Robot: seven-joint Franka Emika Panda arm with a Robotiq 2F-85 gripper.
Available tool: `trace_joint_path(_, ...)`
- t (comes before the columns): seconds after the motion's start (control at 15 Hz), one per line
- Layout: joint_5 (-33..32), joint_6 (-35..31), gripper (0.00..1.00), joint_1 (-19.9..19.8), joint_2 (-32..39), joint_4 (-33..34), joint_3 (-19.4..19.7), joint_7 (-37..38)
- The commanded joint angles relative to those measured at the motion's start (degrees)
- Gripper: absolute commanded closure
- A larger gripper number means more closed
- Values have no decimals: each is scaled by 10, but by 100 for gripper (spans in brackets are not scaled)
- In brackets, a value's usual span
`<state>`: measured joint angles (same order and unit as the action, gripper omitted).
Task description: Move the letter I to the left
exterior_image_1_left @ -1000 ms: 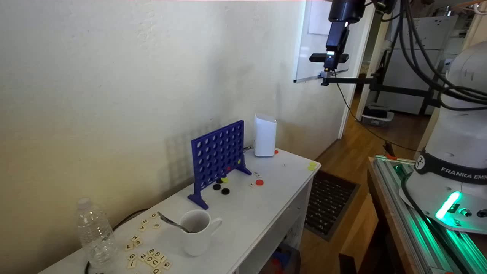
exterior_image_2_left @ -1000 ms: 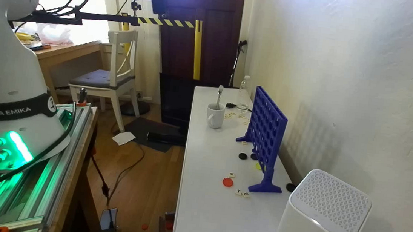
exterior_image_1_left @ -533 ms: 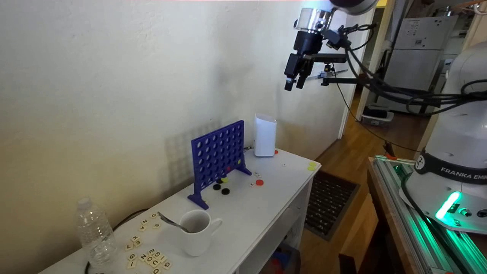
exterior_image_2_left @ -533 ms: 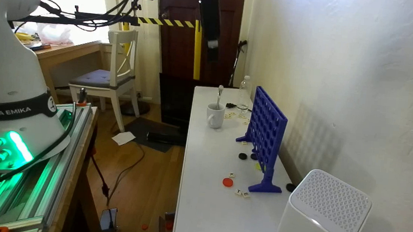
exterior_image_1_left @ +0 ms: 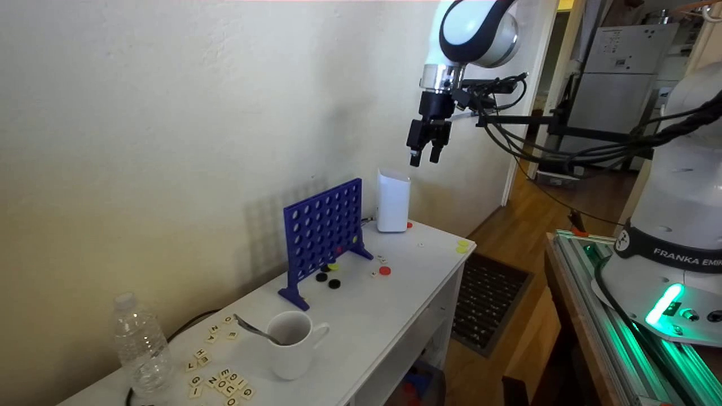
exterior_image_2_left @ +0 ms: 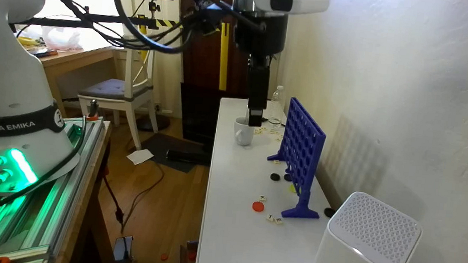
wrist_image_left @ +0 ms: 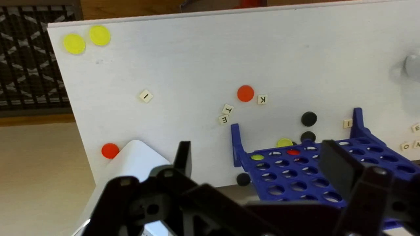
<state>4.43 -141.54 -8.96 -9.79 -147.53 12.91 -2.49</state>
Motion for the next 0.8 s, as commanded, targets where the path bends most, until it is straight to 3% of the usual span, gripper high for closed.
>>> trace_joint_path(0.0,70,-15,0,-2,55,19,13,-44)
trace_joint_path(0.4,305,-67,0,-28,106,9,36,-85)
trace_joint_path(0.6,372,-91,0,-50,148,16,35,-64)
trace_joint_path(0.73,364,-103,0,-58,184,25,31,-12)
